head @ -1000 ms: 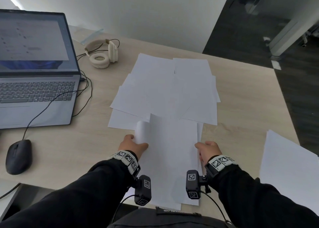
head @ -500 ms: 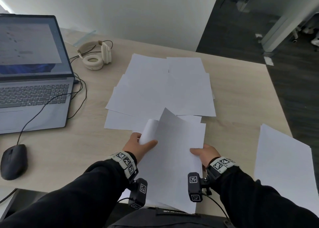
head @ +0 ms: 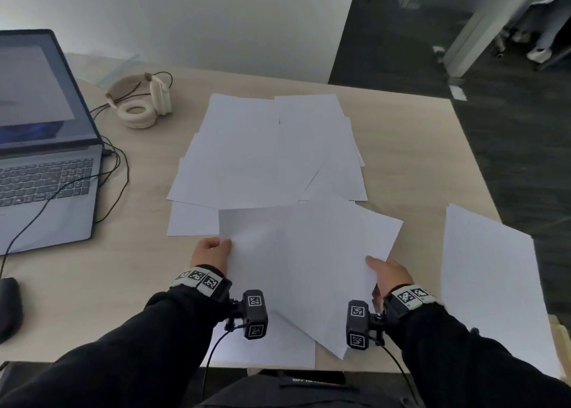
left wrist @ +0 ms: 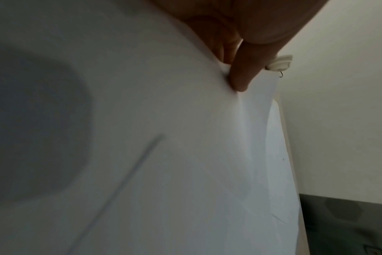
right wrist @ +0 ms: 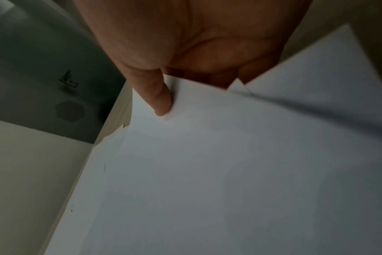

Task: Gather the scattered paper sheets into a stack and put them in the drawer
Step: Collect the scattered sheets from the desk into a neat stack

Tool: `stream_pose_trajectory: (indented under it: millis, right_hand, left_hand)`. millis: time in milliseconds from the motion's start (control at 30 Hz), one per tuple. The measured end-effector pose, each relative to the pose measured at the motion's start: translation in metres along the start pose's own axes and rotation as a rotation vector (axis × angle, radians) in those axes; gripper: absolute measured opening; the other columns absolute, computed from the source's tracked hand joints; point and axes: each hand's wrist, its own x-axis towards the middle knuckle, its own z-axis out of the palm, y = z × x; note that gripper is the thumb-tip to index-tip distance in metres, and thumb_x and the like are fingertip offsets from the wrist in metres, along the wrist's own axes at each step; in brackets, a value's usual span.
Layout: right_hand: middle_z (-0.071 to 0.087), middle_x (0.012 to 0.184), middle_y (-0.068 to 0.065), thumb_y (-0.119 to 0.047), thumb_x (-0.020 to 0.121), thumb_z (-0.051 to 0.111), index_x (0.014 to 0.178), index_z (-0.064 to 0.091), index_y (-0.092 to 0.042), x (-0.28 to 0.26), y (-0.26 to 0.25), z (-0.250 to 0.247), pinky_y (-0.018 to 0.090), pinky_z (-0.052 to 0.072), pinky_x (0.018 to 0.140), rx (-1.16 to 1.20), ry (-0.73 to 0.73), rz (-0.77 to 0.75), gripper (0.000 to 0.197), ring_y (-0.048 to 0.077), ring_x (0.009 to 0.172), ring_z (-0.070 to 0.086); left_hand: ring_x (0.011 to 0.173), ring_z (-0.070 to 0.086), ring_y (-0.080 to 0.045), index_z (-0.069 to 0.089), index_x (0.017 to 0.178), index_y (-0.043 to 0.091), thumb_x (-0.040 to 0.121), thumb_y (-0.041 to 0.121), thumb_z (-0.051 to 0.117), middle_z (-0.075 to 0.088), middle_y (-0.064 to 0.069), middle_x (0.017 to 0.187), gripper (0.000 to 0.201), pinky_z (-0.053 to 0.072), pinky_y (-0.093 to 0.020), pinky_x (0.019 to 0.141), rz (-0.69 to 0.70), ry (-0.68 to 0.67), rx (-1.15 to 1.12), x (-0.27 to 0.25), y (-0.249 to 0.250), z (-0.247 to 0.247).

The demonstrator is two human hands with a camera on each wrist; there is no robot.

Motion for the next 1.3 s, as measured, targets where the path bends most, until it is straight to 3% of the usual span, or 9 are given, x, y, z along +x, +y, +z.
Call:
stream_pose_trajectory:
  millis: [133, 233, 367, 500, 633, 833, 1000, 1133, 1300]
  right_hand:
    - [0.058, 0.069, 0.017, -0.028, 0.082, 0.067, 0.084, 0.060, -0.010, 0.004, 0.008, 0.002, 0.043, 0.046, 0.061, 0.029, -0.055, 0.089, 0.019, 0.032, 0.059, 0.056]
    - [0.056, 0.078, 0.022, -0.035, 0.067, 0.069, 0.079, 0.062, -0.012, 0.030, 0.025, 0.004, 0.054, 0.047, 0.068, 0.008, -0.067, 0.100, 0.027, 0.041, 0.071, 0.053]
    - [0.066, 0.077, 0.017, -0.037, 0.072, 0.069, 0.088, 0.065, -0.005, 0.015, 0.006, 0.009, 0.044, 0.054, 0.073, -0.097, -0.056, 0.021, 0.036, 0.033, 0.069, 0.062]
    - [0.059, 0.068, 0.012, -0.014, 0.092, 0.056, 0.086, 0.064, -0.001, 0.003, -0.008, 0.004, 0.027, 0.038, 0.053, -0.275, -0.029, -0.047, 0.016, 0.026, 0.058, 0.053]
    - [0.055, 0.065, 0.015, -0.012, 0.090, 0.054, 0.092, 0.063, 0.001, 0.005, -0.007, 0.004, 0.026, 0.034, 0.046, -0.279, -0.018, -0.030, 0.016, 0.025, 0.050, 0.047]
    - [0.070, 0.102, 0.011, -0.040, 0.071, 0.073, 0.091, 0.067, -0.013, 0.011, -0.007, 0.011, 0.048, 0.050, 0.096, -0.130, -0.107, -0.013, 0.034, 0.033, 0.097, 0.066]
    - [0.072, 0.097, 0.011, -0.013, 0.081, 0.074, 0.088, 0.069, -0.013, 0.006, -0.007, 0.012, 0.048, 0.052, 0.094, -0.089, -0.099, -0.020, 0.009, 0.032, 0.093, 0.067]
    - [0.068, 0.093, 0.012, -0.007, 0.085, 0.068, 0.098, 0.068, -0.008, 0.009, -0.009, 0.004, 0.037, 0.052, 0.085, -0.141, -0.035, -0.058, 0.013, 0.029, 0.086, 0.063]
    - [0.057, 0.086, 0.011, -0.011, 0.087, 0.063, 0.088, 0.060, -0.003, 0.012, -0.012, -0.018, 0.030, 0.040, 0.070, -0.323, 0.070, -0.017, 0.008, 0.027, 0.074, 0.053]
  left_hand:
    - [0.053, 0.039, -0.023, 0.036, 0.058, 0.017, 0.086, 0.003, 0.050, 0.037, -0.009, 0.060, 0.035, 0.037, -0.034, 0.056, -0.091, 0.103, -0.032, -0.003, 0.001, -0.002]
    - [0.068, 0.057, -0.032, 0.052, 0.079, 0.008, 0.086, -0.014, 0.047, 0.055, -0.018, 0.077, 0.023, 0.053, -0.054, 0.077, -0.266, -0.078, -0.238, -0.016, 0.005, 0.010]
    - [0.072, 0.070, -0.029, 0.059, 0.108, 0.004, 0.084, -0.006, 0.062, 0.070, -0.016, 0.089, 0.026, 0.058, -0.045, 0.067, -0.301, -0.380, 0.040, -0.029, 0.007, 0.016]
    - [0.079, 0.069, -0.029, 0.064, 0.103, 0.022, 0.089, 0.027, 0.069, 0.069, -0.009, 0.096, 0.016, 0.058, -0.043, 0.068, -0.218, -0.295, -0.083, -0.021, 0.014, 0.007]
    - [0.066, 0.067, -0.021, 0.068, 0.101, 0.021, 0.090, 0.020, 0.065, 0.070, -0.005, 0.084, 0.012, 0.059, -0.032, 0.061, -0.094, -0.242, 0.130, -0.016, 0.021, 0.006]
    - [0.069, 0.062, -0.023, 0.058, 0.072, 0.020, 0.086, 0.040, 0.059, 0.062, 0.001, 0.071, 0.025, 0.053, -0.030, 0.067, 0.200, -0.562, 0.985, -0.030, 0.015, 0.027]
    - [0.098, 0.059, -0.020, 0.066, 0.093, 0.024, 0.094, 0.046, 0.048, 0.060, 0.002, 0.097, 0.029, 0.047, -0.031, 0.081, 0.434, -0.357, 0.977, -0.028, 0.010, 0.024]
    - [0.140, 0.025, -0.023, 0.036, 0.143, 0.039, 0.084, 0.051, 0.059, 0.026, 0.007, 0.152, 0.064, 0.033, -0.043, 0.110, 0.430, -0.222, 1.140, -0.020, 0.002, 0.006]
    - [0.149, 0.000, -0.020, 0.004, 0.152, 0.045, 0.073, 0.071, 0.057, -0.007, 0.010, 0.163, 0.098, 0.021, -0.046, 0.115, 0.479, -0.269, 1.329, -0.024, -0.011, 0.011]
